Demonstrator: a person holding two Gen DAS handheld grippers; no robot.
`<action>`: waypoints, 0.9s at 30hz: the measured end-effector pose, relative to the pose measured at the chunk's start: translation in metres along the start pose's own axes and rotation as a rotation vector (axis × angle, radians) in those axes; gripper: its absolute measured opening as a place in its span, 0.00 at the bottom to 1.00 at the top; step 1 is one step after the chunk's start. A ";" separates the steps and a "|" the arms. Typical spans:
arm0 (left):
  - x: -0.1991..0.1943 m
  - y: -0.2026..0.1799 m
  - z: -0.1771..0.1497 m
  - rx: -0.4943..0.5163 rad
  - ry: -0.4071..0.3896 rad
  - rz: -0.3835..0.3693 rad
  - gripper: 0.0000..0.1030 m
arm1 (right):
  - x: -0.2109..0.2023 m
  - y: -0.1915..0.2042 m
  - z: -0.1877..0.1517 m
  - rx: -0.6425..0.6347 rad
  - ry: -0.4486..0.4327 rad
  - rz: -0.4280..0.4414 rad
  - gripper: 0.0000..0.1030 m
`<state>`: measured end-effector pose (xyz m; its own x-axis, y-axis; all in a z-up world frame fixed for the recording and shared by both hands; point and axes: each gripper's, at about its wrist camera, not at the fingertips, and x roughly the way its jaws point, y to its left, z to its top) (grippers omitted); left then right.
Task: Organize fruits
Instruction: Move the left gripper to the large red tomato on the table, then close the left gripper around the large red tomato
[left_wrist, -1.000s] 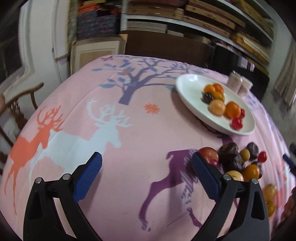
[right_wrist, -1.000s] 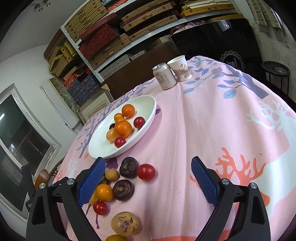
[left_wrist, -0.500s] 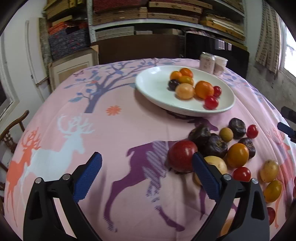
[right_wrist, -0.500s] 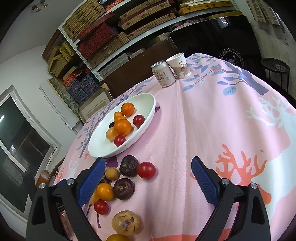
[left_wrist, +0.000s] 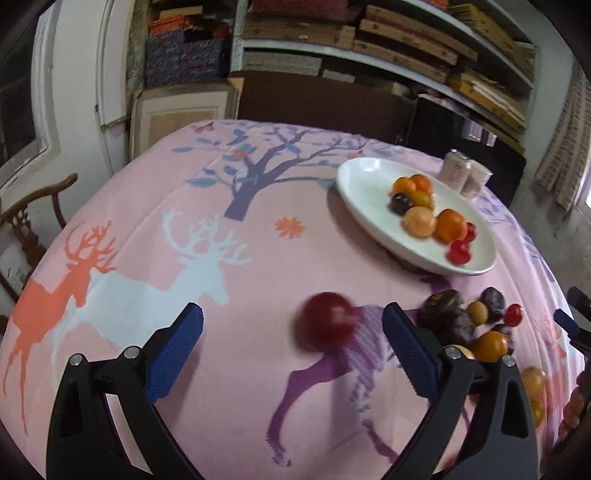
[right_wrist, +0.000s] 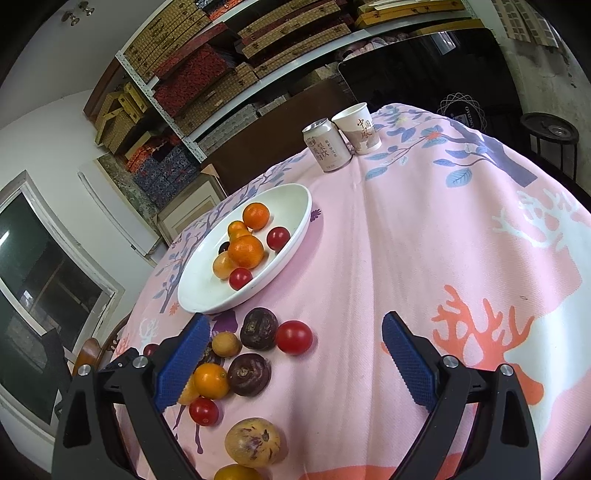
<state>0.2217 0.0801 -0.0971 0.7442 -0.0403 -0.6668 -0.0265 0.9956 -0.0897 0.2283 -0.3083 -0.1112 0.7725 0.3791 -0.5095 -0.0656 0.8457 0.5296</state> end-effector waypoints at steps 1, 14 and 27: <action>0.001 -0.006 -0.001 0.037 -0.006 0.013 0.93 | 0.000 0.000 0.000 0.001 0.000 0.001 0.92; 0.022 0.015 -0.012 -0.056 0.124 -0.025 0.83 | -0.001 0.003 -0.002 0.000 0.010 0.009 0.93; 0.023 0.032 -0.013 -0.100 0.128 0.019 0.51 | 0.004 0.007 -0.004 -0.031 0.037 0.006 0.93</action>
<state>0.2295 0.1099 -0.1251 0.6523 -0.0385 -0.7570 -0.1103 0.9833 -0.1451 0.2284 -0.2992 -0.1117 0.7484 0.3975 -0.5309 -0.0908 0.8543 0.5118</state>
